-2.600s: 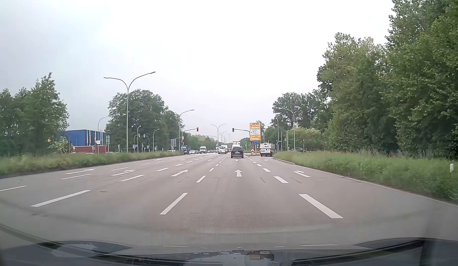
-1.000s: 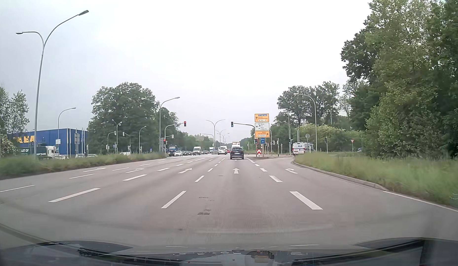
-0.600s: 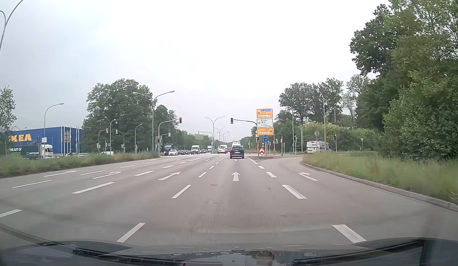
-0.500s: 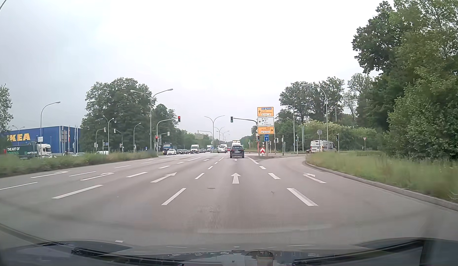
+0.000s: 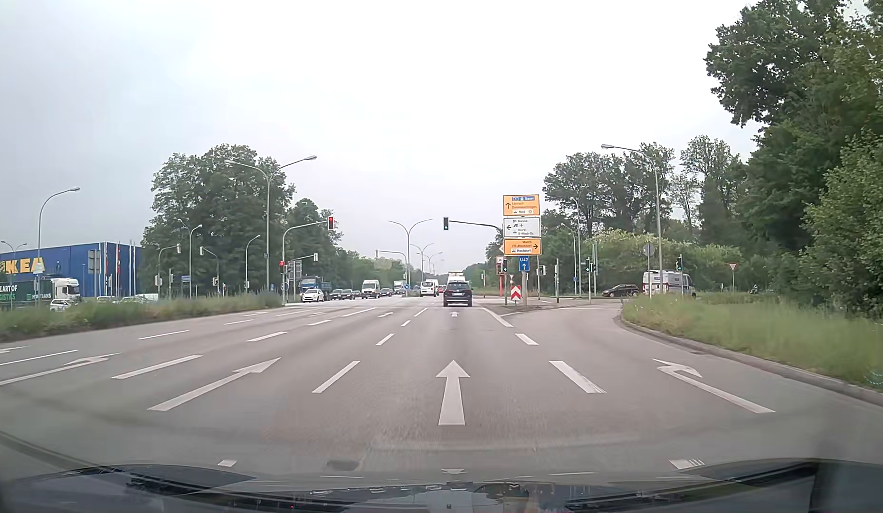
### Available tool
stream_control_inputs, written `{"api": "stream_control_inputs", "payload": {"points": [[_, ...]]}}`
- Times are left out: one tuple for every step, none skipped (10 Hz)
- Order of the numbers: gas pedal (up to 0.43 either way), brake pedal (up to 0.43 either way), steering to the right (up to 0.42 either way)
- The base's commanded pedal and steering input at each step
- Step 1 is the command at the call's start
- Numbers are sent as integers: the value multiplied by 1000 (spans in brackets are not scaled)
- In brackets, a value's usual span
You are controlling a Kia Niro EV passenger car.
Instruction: Follow the waypoints while adhering to traffic rules and regulations
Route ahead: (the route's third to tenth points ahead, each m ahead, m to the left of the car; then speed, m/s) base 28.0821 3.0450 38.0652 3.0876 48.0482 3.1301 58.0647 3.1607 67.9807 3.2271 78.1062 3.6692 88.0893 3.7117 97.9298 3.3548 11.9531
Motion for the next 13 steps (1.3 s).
{"api": "stream_control_inputs", "payload": {"points": [[150,0,-2],[150,0,-2],[150,0,-2],[150,0,-2],[150,0,-2],[157,0,-2],[157,0,-2],[157,0,-2],[157,0,-2],[157,0,-2],[150,0,-2],[150,0,-2],[150,0,-2]]}}
